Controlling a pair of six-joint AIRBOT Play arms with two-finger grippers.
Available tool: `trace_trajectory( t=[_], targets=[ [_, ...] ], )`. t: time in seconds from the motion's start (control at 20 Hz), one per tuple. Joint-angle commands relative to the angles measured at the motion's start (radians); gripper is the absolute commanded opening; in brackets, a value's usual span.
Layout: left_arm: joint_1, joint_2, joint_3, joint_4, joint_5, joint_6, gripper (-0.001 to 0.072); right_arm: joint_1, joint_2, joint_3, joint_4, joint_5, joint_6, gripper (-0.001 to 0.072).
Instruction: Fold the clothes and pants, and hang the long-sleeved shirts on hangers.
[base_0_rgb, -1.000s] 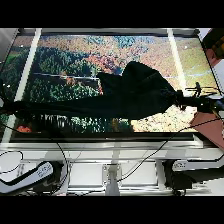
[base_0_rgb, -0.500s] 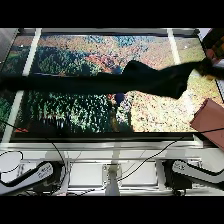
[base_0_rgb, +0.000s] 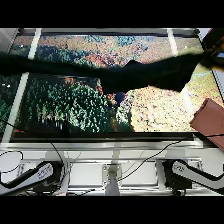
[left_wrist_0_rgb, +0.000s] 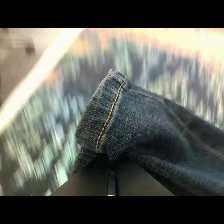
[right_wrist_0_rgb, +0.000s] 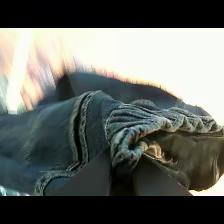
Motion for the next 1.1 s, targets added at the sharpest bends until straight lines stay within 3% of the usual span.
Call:
trace_trajectory(
  t=[0.0,0.3,0.35,0.45,0.5,0.8,1.05],
  targets=[
    [-0.006,0.002,-0.216,-0.002,-0.026,0.001,0.0037,0.032,0.077,-0.268,-0.117,-0.024,0.027,0.005],
    [-0.006,0.009,-0.34,-0.002,-0.105,0.0,0.0039,0.033,0.221,-0.489,-0.182,-0.008,0.033,0.0051],
    [-0.006,0.017,-0.339,-0.002,-0.147,0.0,0.0111,0.033,0.227,-0.488,-0.183,-0.01,0.034,0.0051],
    [-0.001,0.04,-0.339,0.006,-0.241,0.0,0.0536,0.033,0.23,-0.487,-0.183,-0.009,0.035,0.0051],
    [0.012,0.055,-0.339,0.006,-0.275,0.0,0.0562,0.033,0.23,-0.487,-0.186,0.002,0.035,0.0051],
    [0.15,0.185,-0.315,-0.016,-0.311,-0.079,0.0563,0.033,0.23,-0.487,-0.261,0.147,0.06,0.0051],
    [0.181,0.146,-0.191,-0.33,-0.313,-0.073,0.0563,0.033,0.23,-0.487,-0.258,0.139,0.06,0.0051]
  ],
)
